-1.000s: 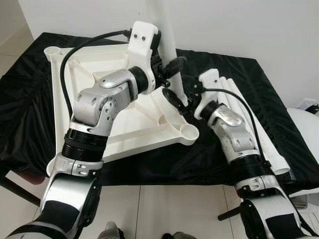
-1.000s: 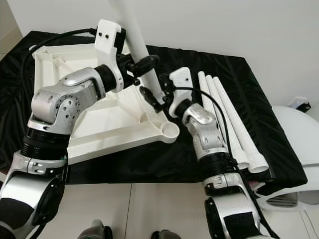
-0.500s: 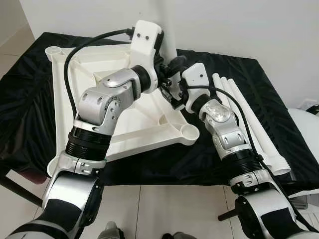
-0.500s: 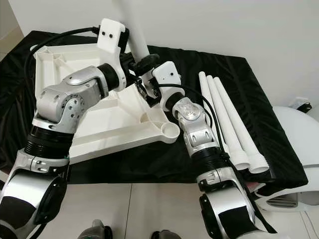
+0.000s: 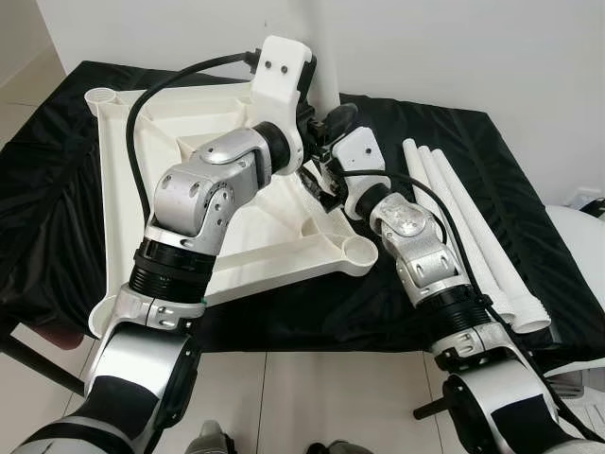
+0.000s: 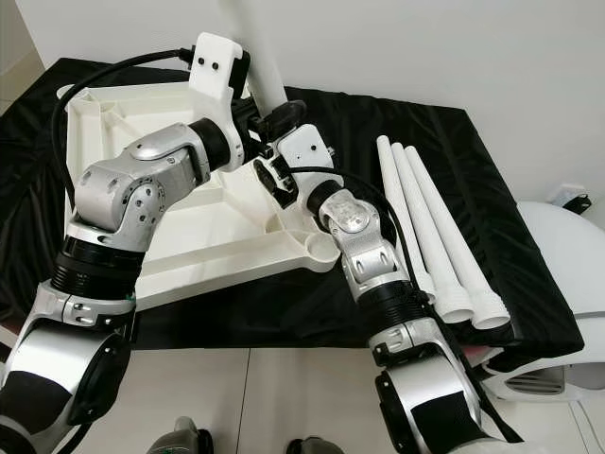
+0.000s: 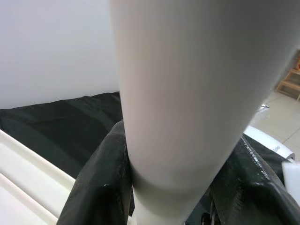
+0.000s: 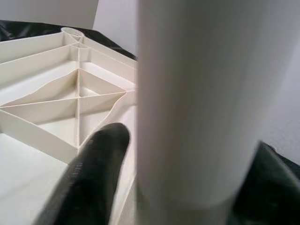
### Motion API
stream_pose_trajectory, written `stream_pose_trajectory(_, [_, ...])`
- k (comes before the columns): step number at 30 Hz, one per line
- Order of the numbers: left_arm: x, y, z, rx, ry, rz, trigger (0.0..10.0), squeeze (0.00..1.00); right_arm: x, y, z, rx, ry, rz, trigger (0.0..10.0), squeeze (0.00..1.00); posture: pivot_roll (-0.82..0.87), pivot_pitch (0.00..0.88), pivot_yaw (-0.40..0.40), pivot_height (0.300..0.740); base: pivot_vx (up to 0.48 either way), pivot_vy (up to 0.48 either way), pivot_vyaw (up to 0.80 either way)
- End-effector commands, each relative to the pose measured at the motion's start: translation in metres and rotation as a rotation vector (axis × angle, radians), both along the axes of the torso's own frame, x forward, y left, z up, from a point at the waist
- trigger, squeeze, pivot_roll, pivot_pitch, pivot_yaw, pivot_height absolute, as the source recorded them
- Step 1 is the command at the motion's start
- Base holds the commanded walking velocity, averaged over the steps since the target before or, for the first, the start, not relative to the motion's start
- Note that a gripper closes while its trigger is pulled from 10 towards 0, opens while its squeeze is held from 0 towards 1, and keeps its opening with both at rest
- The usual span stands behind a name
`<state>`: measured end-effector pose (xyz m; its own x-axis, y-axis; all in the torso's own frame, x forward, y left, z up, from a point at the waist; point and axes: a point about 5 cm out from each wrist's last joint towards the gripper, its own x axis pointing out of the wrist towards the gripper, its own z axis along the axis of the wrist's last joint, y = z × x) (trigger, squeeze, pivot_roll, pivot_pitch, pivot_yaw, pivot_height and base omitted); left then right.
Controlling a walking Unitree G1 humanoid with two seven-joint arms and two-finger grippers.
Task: Building children table
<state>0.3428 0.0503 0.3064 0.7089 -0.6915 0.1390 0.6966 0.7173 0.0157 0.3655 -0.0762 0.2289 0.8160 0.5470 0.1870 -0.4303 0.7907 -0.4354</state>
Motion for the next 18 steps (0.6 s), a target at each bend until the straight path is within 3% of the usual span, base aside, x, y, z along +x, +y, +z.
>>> stream_pose_trajectory(1, [-0.0015,-0.0054,0.0072,0.0,-0.033,-0.019,10.0,0.0,-0.0017,0.0009,-0.0009,-0.003,-0.002,-0.003,3.7,0.0,-0.01,0.052,-0.07,0.74,0.0,0.0,0.0])
stream_pose_trajectory(2, [-0.0017,-0.0058,0.0062,0.001,-0.03,-0.021,10.0,0.0,-0.0016,0.001,0.001,0.003,-0.007,-0.004,3.1,0.0,-0.01,0.053,-0.07,0.74,0.0,0.0,0.0])
stream_pose_trajectory(3, [-0.0019,-0.0062,0.0054,0.003,-0.029,-0.022,10.0,0.0,-0.0015,0.0011,0.0024,0.006,-0.01,-0.006,1.8,0.0,-0.01,0.053,-0.07,0.74,0.0,0.0,0.0])
stream_pose_trajectory(4, [-0.0019,-0.0062,0.0054,0.003,-0.029,-0.022,10.0,0.0,-0.0015,0.0011,0.0024,0.006,-0.01,-0.006,1.8,0.0,-0.01,0.053,-0.07,0.74,0.0,0.0,0.0])
stream_pose_trajectory(5, [-0.0024,-0.0069,0.0043,0.004,-0.026,-0.025,10.0,0.0,-0.0015,0.001,0.0042,0.009,-0.016,-0.008,2.5,0.0,-0.01,0.053,-0.07,0.74,0.0,0.0,0.0])
stream_pose_trajectory(10, [-0.0028,-0.0076,0.0036,0.006,-0.026,-0.027,10.0,0.0,-0.0013,0.0006,0.0052,0.011,-0.017,-0.012,2.4,0.0,-0.01,0.053,-0.07,0.74,0.0,0.0,0.0])
stream_pose_trajectory(11, [-0.0028,-0.0077,0.0034,0.006,-0.025,-0.027,10.0,0.0,-0.0011,0.0005,0.0055,0.011,-0.017,-0.013,2.8,0.0,-0.01,0.053,-0.07,0.74,0.0,0.0,0.0])
stream_pose_trajectory(12, [-0.0031,-0.0081,0.0031,0.007,-0.025,-0.028,10.0,0.0,-0.0008,0.0004,0.006,0.011,-0.018,-0.014,5.5,0.0,-0.01,0.052,-0.072,0.74,0.0,0.0,0.0])
stream_pose_trajectory(13, [-0.0033,-0.0083,0.0029,0.007,-0.025,-0.029,10.0,0.0,-0.0006,0.0004,0.0063,0.011,-0.019,-0.017,5.5,0.0,-0.01,0.052,-0.072,0.74,0.0,0.0,0.0])
stream_pose_trajectory(14, [-0.0038,-0.0091,0.0024,0.01,-0.027,-0.031,10.0,0.0,-0.0001,0.0003,0.0063,0.014,-0.015,-0.021,10.0,0.0,-0.01,0.051,-0.074,0.74,0.0,0.0,0.0])
stream_pose_trajectory(15, [-0.0041,-0.0096,0.0019,0.012,-0.028,-0.033,10.0,0.0,0.0003,0.0004,0.0061,0.019,-0.009,-0.021,5.9,0.0,-0.01,0.051,-0.074,0.74,0.0,0.0,0.0])
stream_pose_trajectory(16, [-0.0041,-0.0096,0.0019,0.012,-0.028,-0.033,10.0,0.0,0.0003,0.0004,0.0061,0.019,-0.009,-0.021,5.9,0.0,-0.01,0.051,-0.074,0.74,0.0,0.0,0.0])
stream_pose_trajectory(17, [-0.0045,-0.01,0.0016,0.014,-0.029,-0.036,10.0,0.0,0.0008,-0.0001,0.006,0.026,-0.005,-0.026,1.3,0.0,-0.01,0.05,-0.075,0.74,0.0,0.0,0.0])
stream_pose_trajectory(18, [-0.0047,-0.0102,0.0013,0.015,-0.029,-0.037,10.0,0.0,0.001,-0.0005,0.0059,0.03,-0.002,-0.029,1.3,0.0,-0.01,0.05,-0.075,0.74,0.0,0.0,0.0])
